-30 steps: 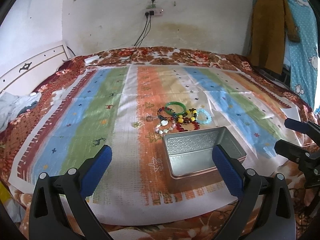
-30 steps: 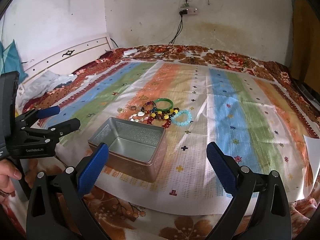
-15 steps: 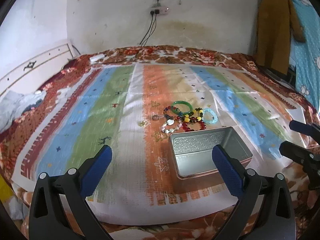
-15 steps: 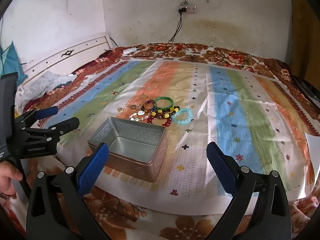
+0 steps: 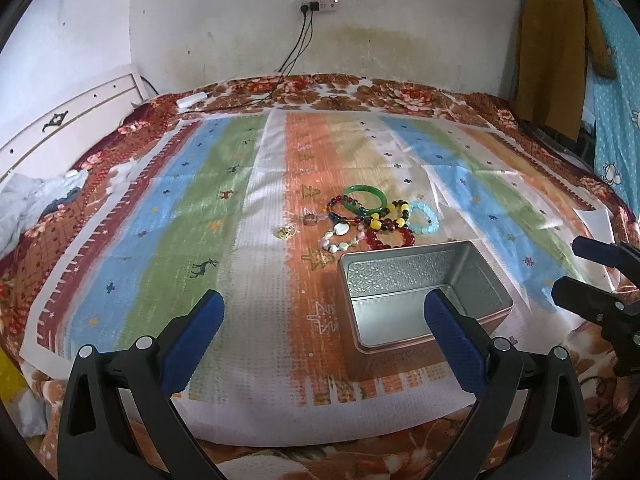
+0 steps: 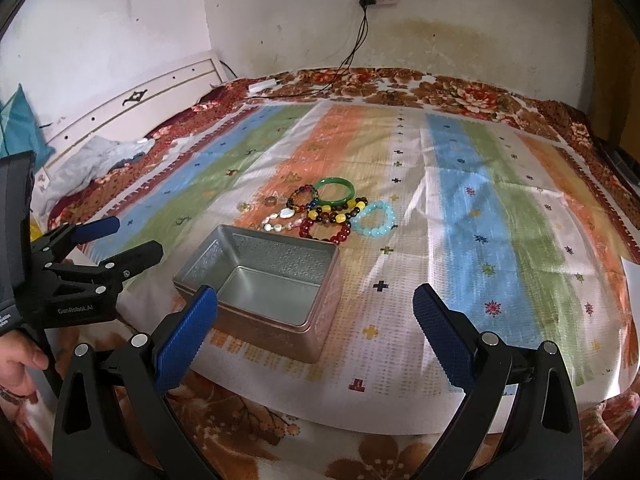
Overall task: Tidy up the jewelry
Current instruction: 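Move both tools toward the jewelry pile beside the silver tin box, then grasp the gold pendant with the left tool while the right tool grasps the light blue bead bracelet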
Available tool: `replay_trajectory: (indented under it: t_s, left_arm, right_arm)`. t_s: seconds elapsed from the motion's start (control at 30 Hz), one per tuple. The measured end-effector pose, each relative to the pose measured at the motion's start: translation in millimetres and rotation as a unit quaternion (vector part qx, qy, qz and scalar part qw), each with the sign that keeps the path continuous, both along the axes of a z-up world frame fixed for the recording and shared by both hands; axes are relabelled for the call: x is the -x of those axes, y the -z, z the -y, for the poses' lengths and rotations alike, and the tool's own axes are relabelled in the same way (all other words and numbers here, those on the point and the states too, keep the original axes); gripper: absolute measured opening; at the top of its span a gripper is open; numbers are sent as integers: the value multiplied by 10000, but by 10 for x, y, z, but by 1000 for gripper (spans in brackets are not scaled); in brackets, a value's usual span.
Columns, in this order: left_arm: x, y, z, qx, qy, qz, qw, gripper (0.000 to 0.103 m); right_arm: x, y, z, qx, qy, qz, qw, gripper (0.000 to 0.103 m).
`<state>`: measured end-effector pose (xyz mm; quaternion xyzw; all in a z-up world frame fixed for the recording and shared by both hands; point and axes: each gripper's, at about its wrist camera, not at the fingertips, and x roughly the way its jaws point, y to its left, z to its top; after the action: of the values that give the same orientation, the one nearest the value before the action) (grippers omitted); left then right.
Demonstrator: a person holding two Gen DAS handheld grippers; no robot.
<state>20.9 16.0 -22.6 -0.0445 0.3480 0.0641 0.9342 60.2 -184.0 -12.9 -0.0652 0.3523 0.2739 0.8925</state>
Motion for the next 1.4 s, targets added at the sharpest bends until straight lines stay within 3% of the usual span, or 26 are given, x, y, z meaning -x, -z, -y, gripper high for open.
replay_trajectory:
  t_s: [0.47, 0.8, 1.13, 1.4]
  left_arm:
    - [-197, 27, -99, 154, 51, -183, 9997, 98]
    - [-582, -35, -125, -421, 25, -247, 9988, 98]
    - [-926, 4, -289, -342, 25, -458, 9984, 98]
    - [-1132, 59, -450, -118, -47, -714, 9974, 98]
  right_arm:
    - [-141, -86, -25, 42, 119, 190, 9997, 99]
    - [-358, -103, -92, 139, 140, 133, 9997, 99]
    - [-701, -143, -117, 171, 389, 188, 9989, 99]
    - [-999, -110, -107, 140, 537, -113, 9984, 99]
